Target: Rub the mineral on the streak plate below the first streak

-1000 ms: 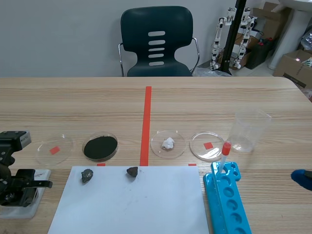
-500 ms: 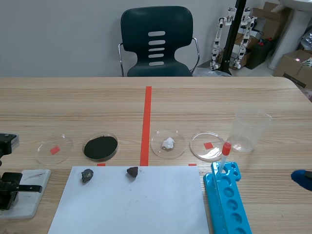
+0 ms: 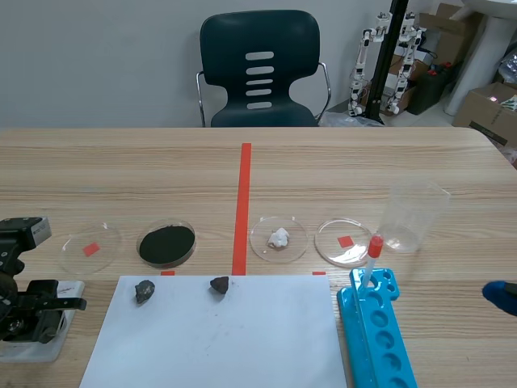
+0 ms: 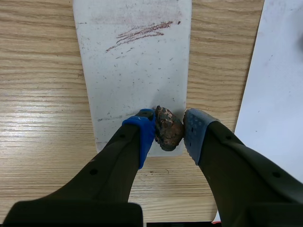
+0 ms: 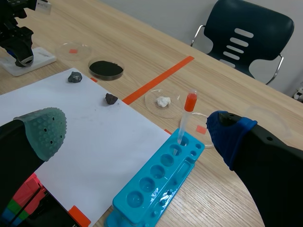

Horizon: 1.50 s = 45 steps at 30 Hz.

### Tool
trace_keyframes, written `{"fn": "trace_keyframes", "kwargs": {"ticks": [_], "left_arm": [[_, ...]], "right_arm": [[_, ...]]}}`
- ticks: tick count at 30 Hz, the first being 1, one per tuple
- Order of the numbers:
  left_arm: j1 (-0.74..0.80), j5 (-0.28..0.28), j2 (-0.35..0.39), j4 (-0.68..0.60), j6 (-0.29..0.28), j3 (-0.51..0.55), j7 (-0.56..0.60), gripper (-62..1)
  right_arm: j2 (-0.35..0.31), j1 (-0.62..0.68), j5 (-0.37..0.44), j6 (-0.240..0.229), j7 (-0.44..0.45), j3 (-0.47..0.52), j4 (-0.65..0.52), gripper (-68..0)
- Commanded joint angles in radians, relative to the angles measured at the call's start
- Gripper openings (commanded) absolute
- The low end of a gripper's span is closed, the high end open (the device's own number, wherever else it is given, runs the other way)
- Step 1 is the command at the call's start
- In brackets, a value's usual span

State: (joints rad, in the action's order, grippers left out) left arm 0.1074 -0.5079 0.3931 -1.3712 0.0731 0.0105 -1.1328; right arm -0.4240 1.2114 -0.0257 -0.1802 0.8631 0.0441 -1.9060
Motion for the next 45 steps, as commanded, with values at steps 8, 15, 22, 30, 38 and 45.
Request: {"fn": "trace_keyframes", "kwargs": {"ticks": [8,15,22,30,38,45], "left_arm": [[0.006,0.178,-0.01,0.003,0.094,-0.009,-0.025,-55.6],[0.006,0.266,-0.01,0.003,0.12,-0.009,-0.036,-55.6],[0.006,0.134,-0.01,0.003,0.065,-0.009,-0.03,-55.6],[0.006,-0.052,-0.01,0.003,-0.008,-0.009,-0.009,-55.6],[0.006,0.049,-0.01,0.003,0.031,-0.009,-0.017,-55.6],[0.006,0.211,-0.01,0.003,0.101,-0.009,-0.032,-55.6]], "right_arm": [[-0.003,-0.001,0.01,0.0,0.011,0.002,-0.01,-5.4],[-0.003,-0.001,0.01,0.0,0.011,0.002,-0.01,-5.4],[-0.003,-0.001,0.01,0.0,0.011,0.002,-0.01,-5.4],[-0.003,-0.001,0.01,0.0,0.011,0.002,-0.01,-5.4],[-0.003,-0.001,0.01,0.0,0.011,0.002,-0.01,-5.4],[-0.003,-0.001,0.01,0.0,0.011,0.002,-0.01,-5.4]]}}
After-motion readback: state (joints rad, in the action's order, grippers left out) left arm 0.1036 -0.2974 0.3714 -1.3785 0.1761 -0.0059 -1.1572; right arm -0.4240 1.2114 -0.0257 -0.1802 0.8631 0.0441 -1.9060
